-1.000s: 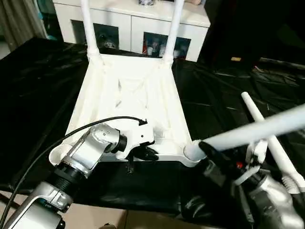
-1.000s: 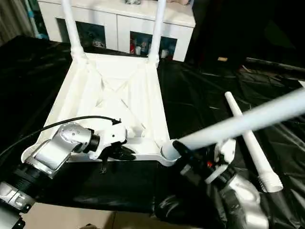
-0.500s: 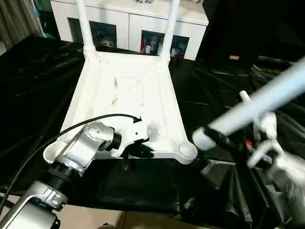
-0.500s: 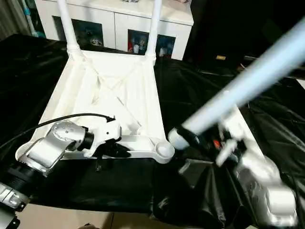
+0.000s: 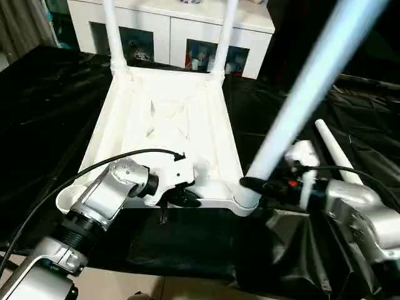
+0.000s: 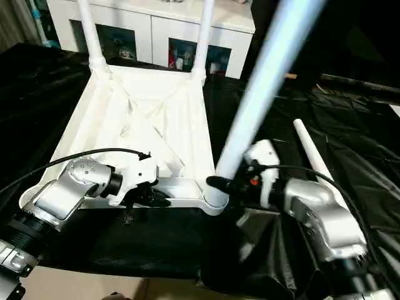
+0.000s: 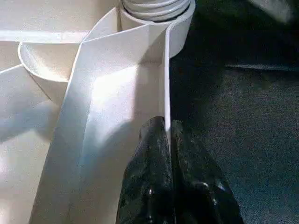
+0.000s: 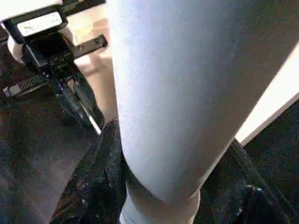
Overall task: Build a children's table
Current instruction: Insert table leg to table base
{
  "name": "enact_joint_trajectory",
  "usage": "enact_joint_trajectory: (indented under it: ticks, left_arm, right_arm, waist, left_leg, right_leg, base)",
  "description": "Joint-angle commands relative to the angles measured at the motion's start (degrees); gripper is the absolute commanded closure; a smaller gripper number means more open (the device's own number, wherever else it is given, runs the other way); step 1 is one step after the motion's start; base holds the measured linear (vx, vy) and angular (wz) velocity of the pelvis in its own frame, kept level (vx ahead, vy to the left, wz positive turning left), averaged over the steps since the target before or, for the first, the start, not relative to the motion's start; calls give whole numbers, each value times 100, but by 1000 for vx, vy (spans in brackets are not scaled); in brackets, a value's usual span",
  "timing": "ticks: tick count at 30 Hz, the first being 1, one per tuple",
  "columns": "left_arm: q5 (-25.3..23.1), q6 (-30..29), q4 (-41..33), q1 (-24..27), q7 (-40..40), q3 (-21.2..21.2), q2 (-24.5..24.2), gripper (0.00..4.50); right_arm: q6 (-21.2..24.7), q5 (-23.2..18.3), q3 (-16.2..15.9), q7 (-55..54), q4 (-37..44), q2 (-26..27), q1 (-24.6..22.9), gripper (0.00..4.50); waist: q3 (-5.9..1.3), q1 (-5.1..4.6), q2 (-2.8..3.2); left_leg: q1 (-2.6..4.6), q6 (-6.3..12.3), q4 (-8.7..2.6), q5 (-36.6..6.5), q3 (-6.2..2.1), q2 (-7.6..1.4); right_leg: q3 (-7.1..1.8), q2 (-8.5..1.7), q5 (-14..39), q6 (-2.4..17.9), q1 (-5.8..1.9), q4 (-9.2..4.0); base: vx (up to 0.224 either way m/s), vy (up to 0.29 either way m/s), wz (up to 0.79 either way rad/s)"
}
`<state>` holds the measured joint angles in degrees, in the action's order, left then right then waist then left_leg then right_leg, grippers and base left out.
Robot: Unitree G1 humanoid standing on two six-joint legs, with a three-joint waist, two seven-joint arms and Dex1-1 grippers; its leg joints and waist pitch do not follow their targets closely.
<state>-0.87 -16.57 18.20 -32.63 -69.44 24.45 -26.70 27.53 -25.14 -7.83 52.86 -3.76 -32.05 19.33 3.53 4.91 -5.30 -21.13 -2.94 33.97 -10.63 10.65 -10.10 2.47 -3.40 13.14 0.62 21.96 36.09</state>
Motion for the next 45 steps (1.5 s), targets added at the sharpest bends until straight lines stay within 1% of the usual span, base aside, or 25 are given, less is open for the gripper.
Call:
enact_joint_trajectory:
  ticks: [1, 4, 7, 8, 15, 19, 21, 22, 24, 25, 27, 29, 30, 31, 33, 35, 36, 37, 38, 39, 40, 41, 43, 44, 45]
  left_arm:
    - [80, -50, -170, -58, -60, -73, -33, 450]
    - [78, -46, -156, -60, -69, -75, -45, 450]
    - [73, -46, -141, -70, -69, -78, -43, 450]
    - [70, -48, -139, -74, -67, -78, -44, 450]
    - [57, -44, -122, -87, -68, -71, -53, 450]
    - [59, -61, -132, -88, -61, -78, -47, 450]
    - [61, -59, -132, -87, -62, -81, -51, 450]
    - [64, -58, -125, -89, -64, -86, -53, 450]
    - [69, -50, -105, -98, -67, -94, -56, 450]
    - [68, -43, -90, -107, -74, -91, -57, 450]
    - [69, -33, -72, -118, -76, -90, -57, 450]
    - [69, -21, -49, -134, -79, -92, -56, 450]
    - [69, -11, -25, -150, -79, -97, -54, 450]
    - [67, 1, 5, -169, -80, -100, -52, 450]
    - [65, 11, 26, -184, -82, -102, -52, 450]
    - [65, 20, 51, -203, -82, -109, -52, 450]
    - [67, 24, 64, -213, -83, -113, -53, 450]
    - [67, 24, 64, -213, -83, -113, -53, 450]
    - [67, 24, 64, -213, -83, -113, -53, 450]
    - [64, 26, 72, -219, -81, -120, -59, 450]
    - [64, 27, 74, -221, -80, -122, -61, 450]
    - [60, 22, 74, -222, -82, -121, -67, 450]
    - [57, 17, 71, -222, -84, -118, -68, 450]
    - [54, 17, 75, -224, -88, -114, -70, 450]
    - [52, 12, 70, -218, -93, -109, -72, 450]
  right_arm:
    - [213, 128, -22, 80, -139, -178, 186, 265]
    - [453, 88, -50, 180, -257, -178, 310, 265]
    - [509, 117, -64, 189, -371, -169, 375, 266]
    - [539, 113, -58, 181, -462, -155, 419, 266]
    - [523, 126, -22, 177, -741, -25, 510, 266]
    - [334, -50, 357, -15, -972, 248, 454, 266]
    - [314, -103, 427, -35, -980, 280, 422, 266]
    - [279, -206, 567, -92, -956, 349, 319, 266]
    - [235, -336, 743, -165, -882, 443, 116, 266]
    - [144, -362, 831, -186, -833, 498, -61, 266]
    - [41, -353, 898, -220, -800, 553, -198, 266]
    - [-56, -373, 986, -291, -711, 629, -365, 266]
    - [-139, -383, 1047, -372, -638, 688, -484, 266]
    - [-229, -398, 1103, -432, -558, 750, -626, 266]
    - [-301, -392, 1145, -487, -514, 803, -713, 266]
    - [-464, -368, 1199, -568, -437, 890, -878, 266]
    - [-567, -353, 1231, -617, -383, 946, -982, 266]
    - [-567, -353, 1231, -617, -383, 946, -982, 266]
    - [-567, -353, 1231, -617, -383, 946, -982, 266]
    - [-914, -187, 1183, -747, -156, 1064, -1257, 266]
    - [-1002, -146, 1171, -779, -99, 1094, -1327, 266]
    - [-1238, 80, 1020, -864, 105, 1136, -1540, 266]
    - [-1327, 209, 925, -904, 183, 1131, -1619, 266]
    - [-1352, 290, 838, -921, 256, 1117, -1672, 266]
    - [-1350, 379, 699, -893, 342, 1069, -1723, 266]
  waist:
    - [-345, 17, -16]
    - [-354, 21, -25]
    - [-362, 34, -26]
    - [-363, 35, -12]
    - [-361, 24, -17]
    - [-358, 20, -11]
    - [-361, 21, -13]
    - [-359, 30, 31]
    - [-369, 32, 22]
    - [-370, 42, 65]
    - [-368, 44, 35]
    - [-371, 49, 112]
    - [-373, 50, 133]
    - [-375, 54, 142]
    - [-374, 50, 122]
    - [-372, 58, 206]
    - [-370, 56, 177]
    - [-365, 63, 191]
    - [-372, 53, 170]
    - [-367, 49, 171]
    - [-359, 84, 247]
    - [-359, 85, 247]
    - [-357, 84, 232]
    - [-347, 71, 254]
    - [-344, 69, 254]
  left_leg:
    - [86, 381, -358, -356, -111, -350]
    - [85, 384, -351, -285, -112, -354]
    - [89, 412, -338, -201, -106, -351]
    - [89, 411, -339, -199, -110, -354]
    - [94, 371, -335, -263, -106, -350]
    - [91, 329, -341, -340, -108, -350]
    - [96, 309, -342, -352, -109, -354]
    - [97, 304, -344, -334, -113, -352]
    - [99, 302, -341, -329, -108, -353]
    - [103, 291, -345, -361, -116, -353]
    - [99, 272, -349, -424, -117, -356]
    - [101, 226, -356, -488, -127, -355]
    - [111, 207, -360, -508, -130, -358]
    - [118, 180, -363, -554, -132, -356]
    - [110, 169, -370, -616, -131, -355]
    - [112, 106, -379, -714, -146, -349]
    - [113, 115, -374, -706, -134, -352]
    - [110, 113, -375, -702, -139, -357]
    - [108, 141, -378, -704, -141, -351]
    - [98, 155, -378, -681, -142, -344]
    - [114, 146, -375, -696, -133, -361]
    - [101, 128, -384, -720, -146, -358]
    - [100, 111, -387, -725, -147, -355]
    - [102, 129, -398, -751, -151, -349]
    - [101, 132, -399, -778, -150, -353]
  right_leg:
    - [-276, -515, 35, 1344, -254, -359]
    - [-276, -514, -71, 1388, -258, -338]
    - [-274, -515, -246, 1432, -262, -322]
    - [-273, -519, -265, 1444, -262, -316]
    - [-273, -518, -212, 1487, -259, -320]
    - [-272, -525, -165, 1507, -264, -328]
    - [-271, -519, -167, 1507, -266, -325]
    - [-274, -521, -231, 1509, -264, -317]
    - [-275, -521, -357, 1527, -268, -316]
    - [-272, -521, -396, 1544, -268, -313]
    - [-269, -525, -387, 1548, -273, -317]
    - [-268, -525, -378, 1555, -273, -319]
    - [-269, -518, -430, 1562, -269, -319]
    - [-267, -515, -454, 1571, -270, -317]
    - [-264, -517, -434, 1588, -279, -324]
    - [-264, -518, -382, 1583, -287, -329]
    - [-271, -522, -398, 1558, -284, -350]
    - [-273, -528, -416, 1559, -280, -336]
    - [-263, -519, -374, 1575, -290, -335]
    - [-264, -522, -354, 1582, -299, -339]
    - [-276, -535, -326, 1538, -264, -362]
    - [-270, -532, -335, 1517, -274, -345]
    - [-267, -525, -338, 1494, -281, -346]
    - [-266, -518, -240, 1486, -278, -354]
    - [-266, -520, -195, 1483, -275, -360]
  base:
    - [0, 0, 0]
    - [0, 0, 0]
    - [0, 0, 0]
    - [0, 0, 0]
    - [0, 0, 0]
    - [0, 0, 0]
    - [0, 0, 0]
    - [0, 0, 0]
    - [0, 0, 0]
    - [0, 0, 0]
    - [0, 0, 0]
    - [0, 0, 0]
    - [0, 0, 0]
    - [0, 0, 0]
    - [0, 0, 0]
    - [0, 0, 0]
    - [0, 0, 0]
    - [0, 0, 0]
    - [0, 0, 0]
    - [0, 0, 0]
    - [0, 0, 0]
    - [0, 0, 0]
    - [0, 0, 0]
    - [0, 0, 0]
    - [0, 0, 0]
